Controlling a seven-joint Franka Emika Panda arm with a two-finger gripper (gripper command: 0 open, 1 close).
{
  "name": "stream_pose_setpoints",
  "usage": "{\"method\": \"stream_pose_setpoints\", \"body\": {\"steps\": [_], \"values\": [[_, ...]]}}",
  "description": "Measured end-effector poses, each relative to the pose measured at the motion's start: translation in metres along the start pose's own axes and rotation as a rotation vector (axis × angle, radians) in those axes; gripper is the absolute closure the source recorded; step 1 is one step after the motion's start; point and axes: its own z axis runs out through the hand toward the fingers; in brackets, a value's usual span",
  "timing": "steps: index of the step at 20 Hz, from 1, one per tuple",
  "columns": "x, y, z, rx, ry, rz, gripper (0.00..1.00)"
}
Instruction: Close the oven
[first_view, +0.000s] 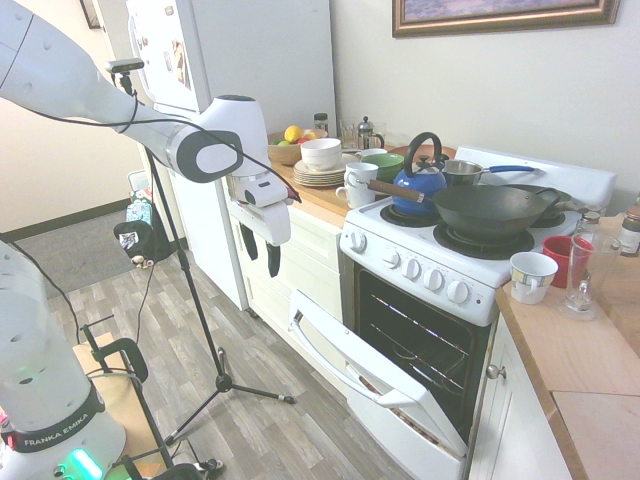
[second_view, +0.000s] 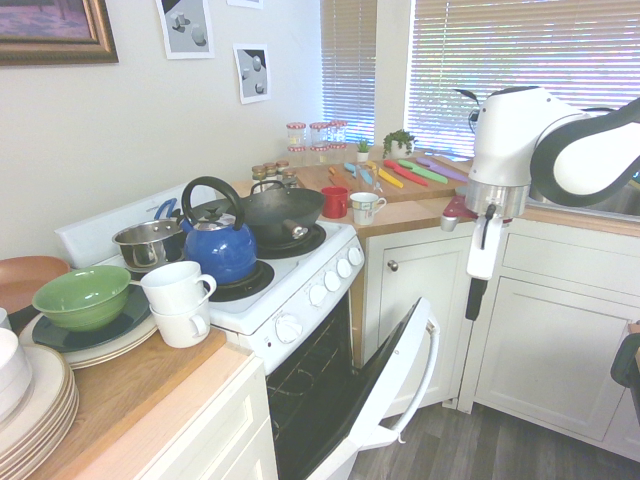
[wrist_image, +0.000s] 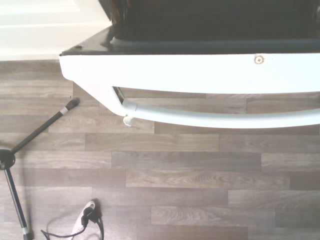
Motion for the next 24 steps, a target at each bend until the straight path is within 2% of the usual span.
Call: {"method": "stream_pose_setpoints", "body": {"steps": [4, 9, 17, 24], "values": [[-0.003, 0.004, 0.012, -0.046, -0.048, -0.015, 0.0], [-0.002, 0.006, 0.078, -0.142, -0.151, -0.039, 0.0], [-0.001, -0.013, 0.169, -0.072, -0.136, -0.044, 0.0], [0.015, -0.046, 0.215, -0.029, -0.068, -0.07, 0.0]]}}
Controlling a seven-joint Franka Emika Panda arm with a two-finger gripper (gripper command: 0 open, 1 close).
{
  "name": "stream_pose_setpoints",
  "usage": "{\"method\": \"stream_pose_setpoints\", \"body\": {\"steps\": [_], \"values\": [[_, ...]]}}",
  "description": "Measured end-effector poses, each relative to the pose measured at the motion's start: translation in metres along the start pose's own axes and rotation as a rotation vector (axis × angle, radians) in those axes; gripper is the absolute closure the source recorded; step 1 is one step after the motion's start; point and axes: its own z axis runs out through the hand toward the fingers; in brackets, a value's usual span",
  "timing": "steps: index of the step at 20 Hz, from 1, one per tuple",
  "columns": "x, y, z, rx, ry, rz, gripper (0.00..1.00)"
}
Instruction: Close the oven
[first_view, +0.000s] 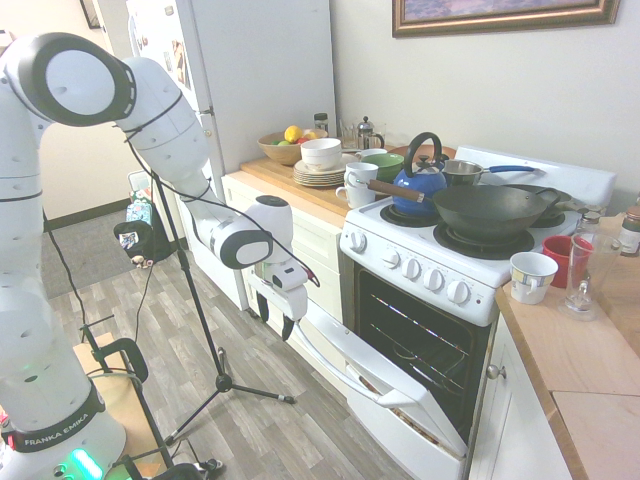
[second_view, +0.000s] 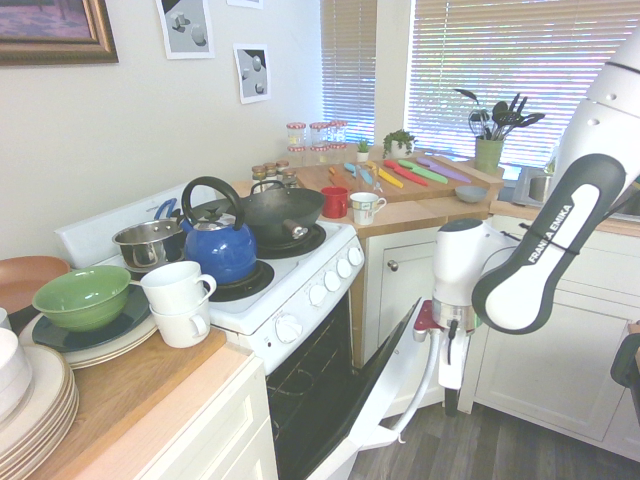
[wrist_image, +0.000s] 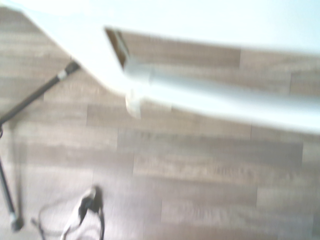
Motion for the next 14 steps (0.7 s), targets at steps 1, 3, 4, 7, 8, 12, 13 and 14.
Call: {"method": "stream_pose_setpoints", "body": {"steps": [1, 3, 4, 7, 8, 12, 13, 14], "values": [[0.006, -0.005, 0.003, 0.001, 0.01, 0.004, 0.0], [0.021, -0.014, 0.007, 0.004, 0.028, 0.015, 0.0], [0.03, -0.017, 0.009, 0.005, 0.036, 0.022, 0.0], [0.052, -0.021, 0.02, -0.004, 0.05, 0.05, 0.0], [0.059, -0.022, 0.027, -0.011, 0.051, 0.058, 0.0], [0.077, -0.028, 0.054, -0.026, 0.054, 0.076, 0.0], [0.078, -0.033, 0.059, -0.02, 0.051, 0.081, 0.0], [0.079, -0.04, 0.059, -0.008, 0.054, 0.087, 0.0]]}}
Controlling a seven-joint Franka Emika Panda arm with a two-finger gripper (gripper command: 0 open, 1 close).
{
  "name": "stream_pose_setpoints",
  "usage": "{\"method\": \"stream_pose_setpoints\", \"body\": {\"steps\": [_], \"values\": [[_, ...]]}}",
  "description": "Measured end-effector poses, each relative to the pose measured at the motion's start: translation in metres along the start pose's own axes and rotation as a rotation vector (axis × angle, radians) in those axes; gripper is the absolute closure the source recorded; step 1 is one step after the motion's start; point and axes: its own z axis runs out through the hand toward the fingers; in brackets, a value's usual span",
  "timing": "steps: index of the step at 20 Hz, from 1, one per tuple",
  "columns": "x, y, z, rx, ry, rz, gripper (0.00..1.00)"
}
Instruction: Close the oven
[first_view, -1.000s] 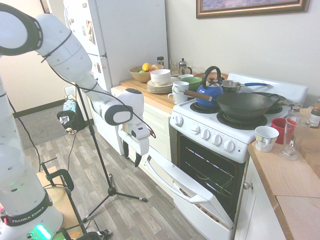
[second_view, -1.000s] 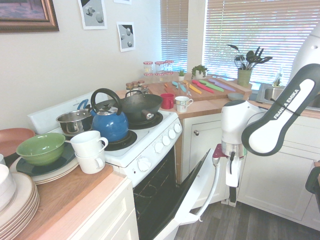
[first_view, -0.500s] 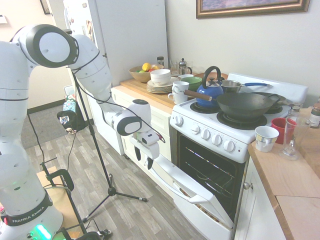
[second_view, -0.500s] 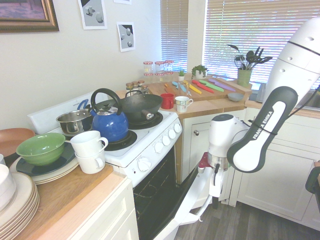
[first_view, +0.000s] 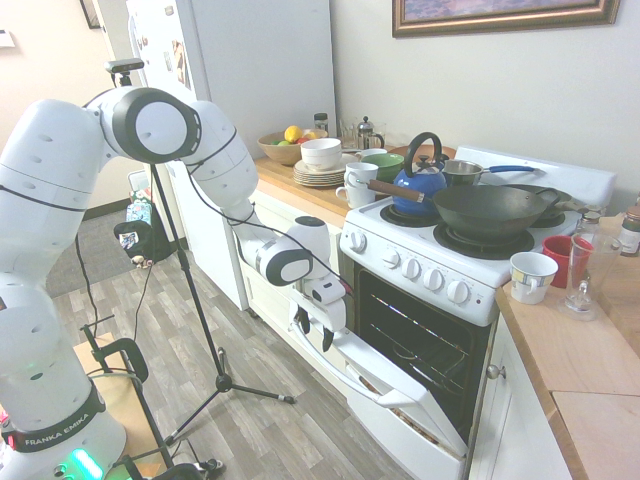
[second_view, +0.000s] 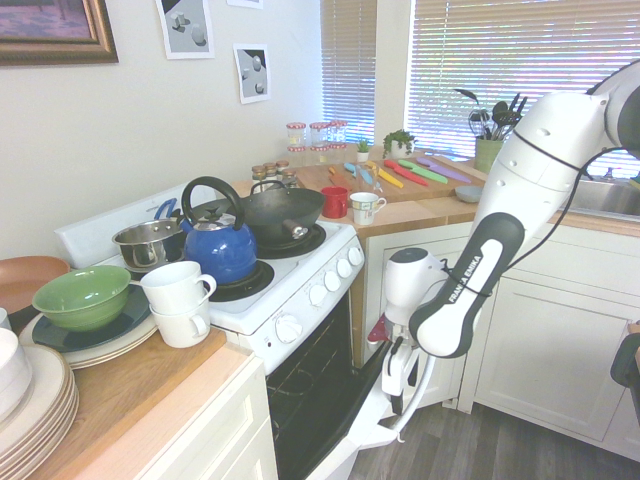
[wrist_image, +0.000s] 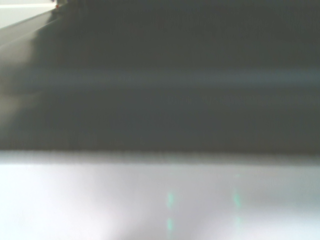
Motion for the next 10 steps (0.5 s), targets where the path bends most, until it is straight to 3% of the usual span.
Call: {"method": "stream_pose_setpoints", "body": {"steps": [7, 10], "values": [[0.002, -0.07, -0.045, 0.108, 0.061, -0.021, 0.0], [0.003, -0.099, -0.088, 0.123, 0.043, -0.043, 0.0]]}}
